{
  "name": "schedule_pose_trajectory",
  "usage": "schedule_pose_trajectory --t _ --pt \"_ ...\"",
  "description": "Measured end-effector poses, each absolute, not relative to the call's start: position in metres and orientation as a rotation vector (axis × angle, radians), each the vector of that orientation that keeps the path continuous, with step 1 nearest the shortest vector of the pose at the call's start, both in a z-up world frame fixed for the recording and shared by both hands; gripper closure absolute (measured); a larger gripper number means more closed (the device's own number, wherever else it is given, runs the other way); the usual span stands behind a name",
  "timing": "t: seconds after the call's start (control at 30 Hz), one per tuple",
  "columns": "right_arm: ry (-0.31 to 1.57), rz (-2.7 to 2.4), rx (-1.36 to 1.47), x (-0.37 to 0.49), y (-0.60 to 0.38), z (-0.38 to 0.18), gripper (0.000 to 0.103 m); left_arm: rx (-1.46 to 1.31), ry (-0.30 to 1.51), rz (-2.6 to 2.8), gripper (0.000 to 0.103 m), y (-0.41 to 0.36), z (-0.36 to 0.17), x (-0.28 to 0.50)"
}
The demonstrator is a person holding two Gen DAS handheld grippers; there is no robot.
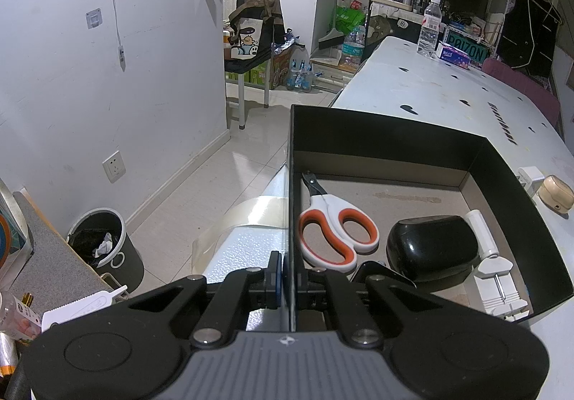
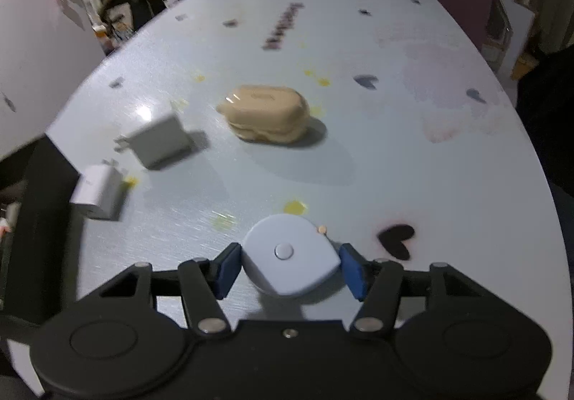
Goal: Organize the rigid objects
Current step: 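Carry the tape measure into the black box and release it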
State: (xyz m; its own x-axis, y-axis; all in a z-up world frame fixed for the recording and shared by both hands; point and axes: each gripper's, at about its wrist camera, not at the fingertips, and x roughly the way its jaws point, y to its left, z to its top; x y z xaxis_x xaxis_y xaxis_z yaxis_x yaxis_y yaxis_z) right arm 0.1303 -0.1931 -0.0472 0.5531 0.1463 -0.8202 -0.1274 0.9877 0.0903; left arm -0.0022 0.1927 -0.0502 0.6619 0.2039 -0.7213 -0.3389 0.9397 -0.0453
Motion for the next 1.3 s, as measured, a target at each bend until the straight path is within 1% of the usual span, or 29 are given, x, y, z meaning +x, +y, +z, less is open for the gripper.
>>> schedule_pose_trajectory --t 0.2,0.33,0.47,0.6,0.77,1.0,1.3 --pt "0.847 0.353 0.027 0.1 -0.155 0.002 0.043 -0.175 0.796 0.315 0.098 0.19 -0.048 0.0" --pt "0.813 0.474 -0.013 0.084 -0.117 0.025 0.043 -0.179 0.796 0.311 0.098 0.191 -0.048 0.0" --pt "0.823 0.588 -0.039 0.077 -0.073 0.038 0.043 -0.181 0.796 0.311 0.098 0.191 -0.047 0.002" --pt "0.887 0.66 -0.087 0.076 -0.026 0.034 0.043 -0.189 0.794 0.307 0.098 0.193 -0.046 0.001" --pt "1.004 0.684 -0.158 0.08 0.017 0.011 0.043 -0.191 0.79 0.304 0.097 0.193 -0.045 0.001" --pt "1.088 0.658 -0.175 0.082 0.035 -0.006 0.043 -0.205 0.783 0.295 0.097 0.195 -0.044 0.001" --pt "1.123 0.644 -0.196 0.081 0.044 -0.016 0.042 -0.205 0.783 0.295 0.097 0.196 -0.044 0.001"
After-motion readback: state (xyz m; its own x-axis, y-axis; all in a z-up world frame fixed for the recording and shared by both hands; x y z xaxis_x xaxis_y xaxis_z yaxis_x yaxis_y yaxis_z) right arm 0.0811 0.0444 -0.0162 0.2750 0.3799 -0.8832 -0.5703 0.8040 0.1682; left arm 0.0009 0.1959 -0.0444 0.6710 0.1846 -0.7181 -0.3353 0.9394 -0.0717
